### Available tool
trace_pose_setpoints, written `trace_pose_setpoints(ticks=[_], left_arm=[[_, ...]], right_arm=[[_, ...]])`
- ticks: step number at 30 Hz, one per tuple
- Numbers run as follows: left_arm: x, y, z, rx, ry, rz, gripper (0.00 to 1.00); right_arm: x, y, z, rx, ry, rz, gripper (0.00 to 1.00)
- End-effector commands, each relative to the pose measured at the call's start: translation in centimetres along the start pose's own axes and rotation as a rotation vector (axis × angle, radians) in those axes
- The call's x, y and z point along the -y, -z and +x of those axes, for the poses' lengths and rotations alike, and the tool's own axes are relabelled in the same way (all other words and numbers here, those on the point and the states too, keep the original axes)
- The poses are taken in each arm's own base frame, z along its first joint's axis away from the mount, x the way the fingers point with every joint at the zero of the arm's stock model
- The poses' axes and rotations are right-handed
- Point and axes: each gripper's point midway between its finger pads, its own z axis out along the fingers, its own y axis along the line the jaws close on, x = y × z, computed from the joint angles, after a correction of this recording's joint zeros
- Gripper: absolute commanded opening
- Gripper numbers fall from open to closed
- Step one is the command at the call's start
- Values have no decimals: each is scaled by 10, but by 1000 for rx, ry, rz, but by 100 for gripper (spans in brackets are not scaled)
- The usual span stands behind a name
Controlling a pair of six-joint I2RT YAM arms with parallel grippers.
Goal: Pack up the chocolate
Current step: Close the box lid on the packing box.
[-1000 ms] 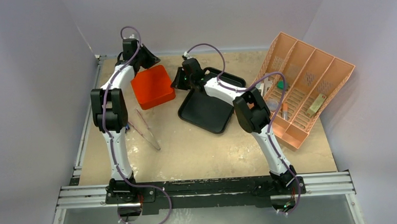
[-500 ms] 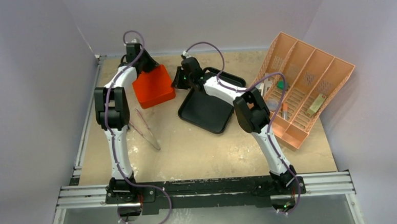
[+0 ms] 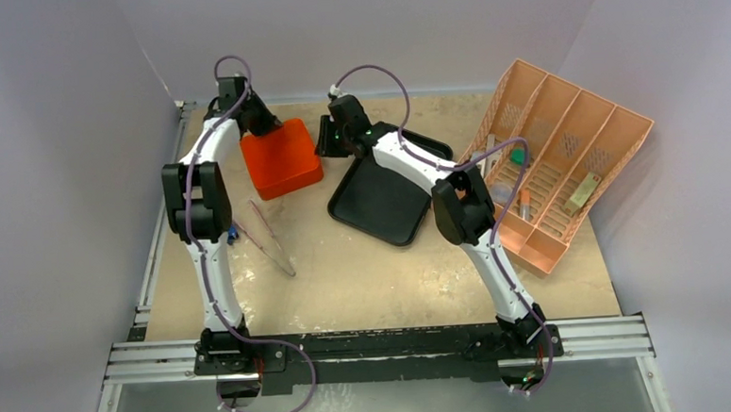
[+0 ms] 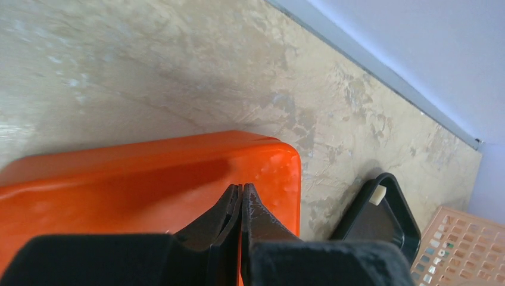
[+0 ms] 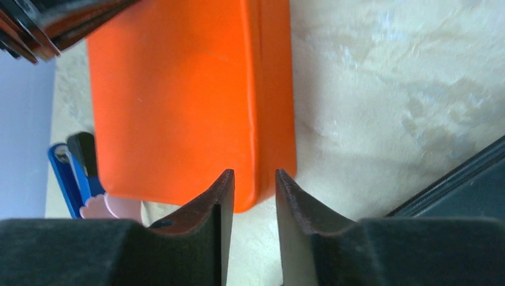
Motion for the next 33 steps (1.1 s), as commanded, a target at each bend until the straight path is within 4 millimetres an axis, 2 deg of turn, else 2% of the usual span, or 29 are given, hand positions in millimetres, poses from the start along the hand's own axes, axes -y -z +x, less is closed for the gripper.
trace_pose_setpoints(ticks=[1,4,7,9,10,13,17,19,20,21,23,25,28,31,33], left_arm=[[21,64,-72,179,-8,36,0],[4,77,-85,230,16,-21,0],[-14,85,-88,263,26,-60,0],[-25,82,-83,256,28,-82,0],[-31,78,-79,243,27,-95,0],[-57,57,-58,186,24,-152,0],[-109,21,-6,54,38,-259,0],[-118,18,5,39,46,-277,0],[-119,19,4,47,48,-281,0],[-117,22,1,55,48,-283,0],[-105,28,-13,78,49,-261,0],[-82,35,-34,118,54,-201,0],[-30,51,-70,216,60,-41,0],[18,65,-88,269,20,52,0],[41,69,-89,281,-14,75,0]], right_arm=[[-29,20,-67,199,132,-51,26],[-40,19,-92,310,210,-97,1],[-52,13,-111,408,283,-142,0],[-58,6,-124,472,335,-161,0],[-58,-3,-122,478,348,-174,0],[-50,-36,-103,452,351,-192,0],[-8,-79,-58,342,293,-96,0],[11,-94,-36,270,298,-45,0],[18,-97,-25,217,305,-27,0],[21,-95,-17,172,307,-18,0],[21,-84,-15,157,306,-15,0],[7,-61,-34,231,300,-49,0],[-20,-24,-69,295,301,-92,0],[-46,13,-93,344,302,-157,0],[-54,37,-98,364,296,-182,0]])
